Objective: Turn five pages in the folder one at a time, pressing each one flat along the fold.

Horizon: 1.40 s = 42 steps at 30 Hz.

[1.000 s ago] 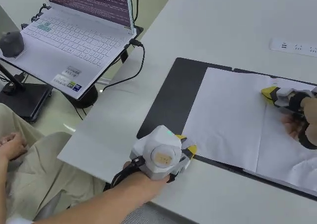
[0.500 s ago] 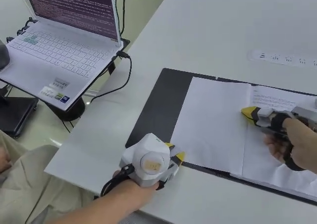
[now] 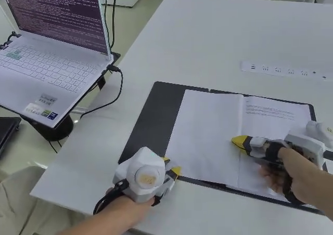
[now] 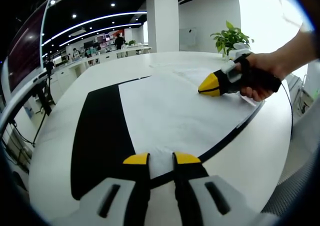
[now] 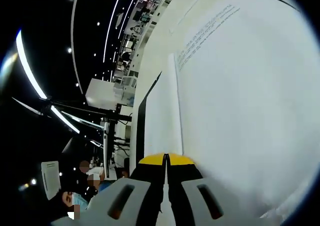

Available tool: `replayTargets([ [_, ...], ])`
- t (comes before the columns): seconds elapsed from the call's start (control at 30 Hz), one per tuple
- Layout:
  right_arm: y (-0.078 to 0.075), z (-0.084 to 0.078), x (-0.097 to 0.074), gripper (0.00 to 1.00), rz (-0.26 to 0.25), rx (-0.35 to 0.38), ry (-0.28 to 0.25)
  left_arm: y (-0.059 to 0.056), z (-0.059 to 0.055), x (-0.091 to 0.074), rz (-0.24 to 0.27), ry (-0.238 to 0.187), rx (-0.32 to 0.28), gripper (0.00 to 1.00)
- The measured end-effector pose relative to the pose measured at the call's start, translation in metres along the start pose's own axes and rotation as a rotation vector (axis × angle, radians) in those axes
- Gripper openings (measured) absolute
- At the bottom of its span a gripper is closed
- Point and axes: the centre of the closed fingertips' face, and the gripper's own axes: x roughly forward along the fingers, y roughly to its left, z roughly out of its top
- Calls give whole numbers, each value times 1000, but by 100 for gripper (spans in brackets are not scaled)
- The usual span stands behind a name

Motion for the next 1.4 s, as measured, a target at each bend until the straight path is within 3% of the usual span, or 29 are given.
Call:
replayTargets([
  [0.03,-1,-8,-2,0,-3,-11,23,0,0,0,0,-1,0,16],
  [0.17,-4,-24,-9,0,-1,-7,34,0,0,-1,1,0,1,16],
  [0.57,-3,-57,-30,0,-3,-1,51,-1,0,-2,5,0,5,16],
  [1.0,-10,-89,-44,0,-9,-14,98,-1,0,-2,3,-2,14,16],
  [1.33,-10,-106,-57,0,-12,-7,99,-2,0,-2,6,-4,20,16],
  [1.4,-5,-106,-62,0,8,10,87,-1,1,-2,9,-3,6,16],
])
